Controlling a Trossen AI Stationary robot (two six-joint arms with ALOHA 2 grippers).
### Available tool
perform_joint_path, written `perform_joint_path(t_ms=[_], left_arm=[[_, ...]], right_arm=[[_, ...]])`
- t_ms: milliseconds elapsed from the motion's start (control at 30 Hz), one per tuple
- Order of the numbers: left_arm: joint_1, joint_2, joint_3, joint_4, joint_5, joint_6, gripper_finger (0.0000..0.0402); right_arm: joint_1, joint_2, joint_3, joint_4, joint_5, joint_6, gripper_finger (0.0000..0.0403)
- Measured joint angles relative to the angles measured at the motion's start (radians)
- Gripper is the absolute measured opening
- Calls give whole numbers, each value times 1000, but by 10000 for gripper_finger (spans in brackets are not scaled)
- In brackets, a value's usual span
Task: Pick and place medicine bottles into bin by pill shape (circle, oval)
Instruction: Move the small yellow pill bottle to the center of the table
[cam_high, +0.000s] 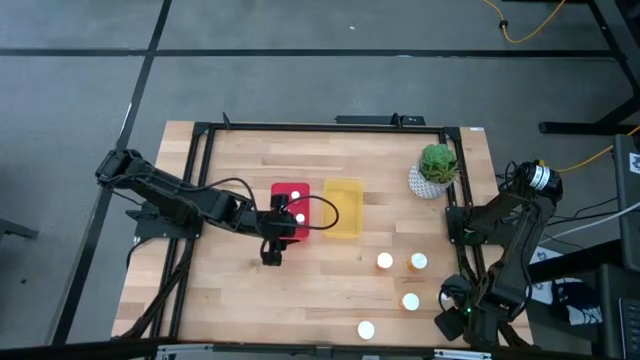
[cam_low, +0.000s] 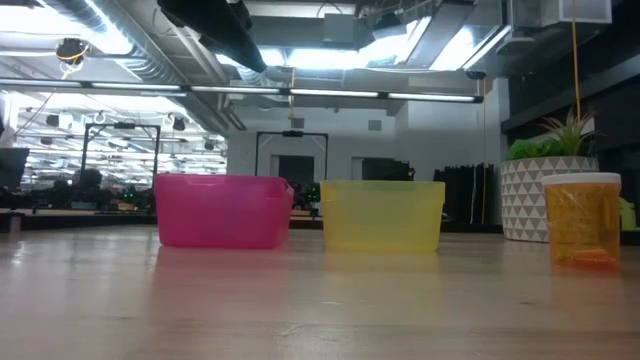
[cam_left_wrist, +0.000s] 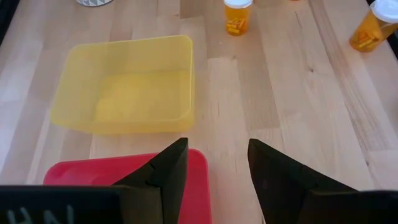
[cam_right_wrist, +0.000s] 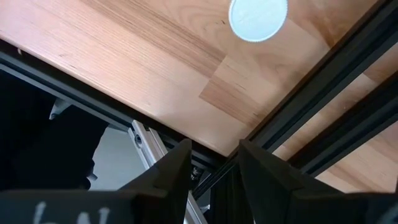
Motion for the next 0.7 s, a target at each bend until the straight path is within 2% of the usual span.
perform_joint_path(t_ms=[133,300,433,533,700], left_arm=[[0,0,0,0,0,0,160],[0,1,0,0,0,0,160],[0,1,0,0,0,-1,160],[0,1,0,-1,0,-1,160],[0,1,0,-1,0,0,160]], right_arm=[[0,0,0,0,0,0,145],[-2,-1,-5,-26,10,0,187],[-1,-2,-28,-31,63,0,212],[-2,-2,-36,-32,99,-2,215],[-3,9,-44,-39,82,0,209]])
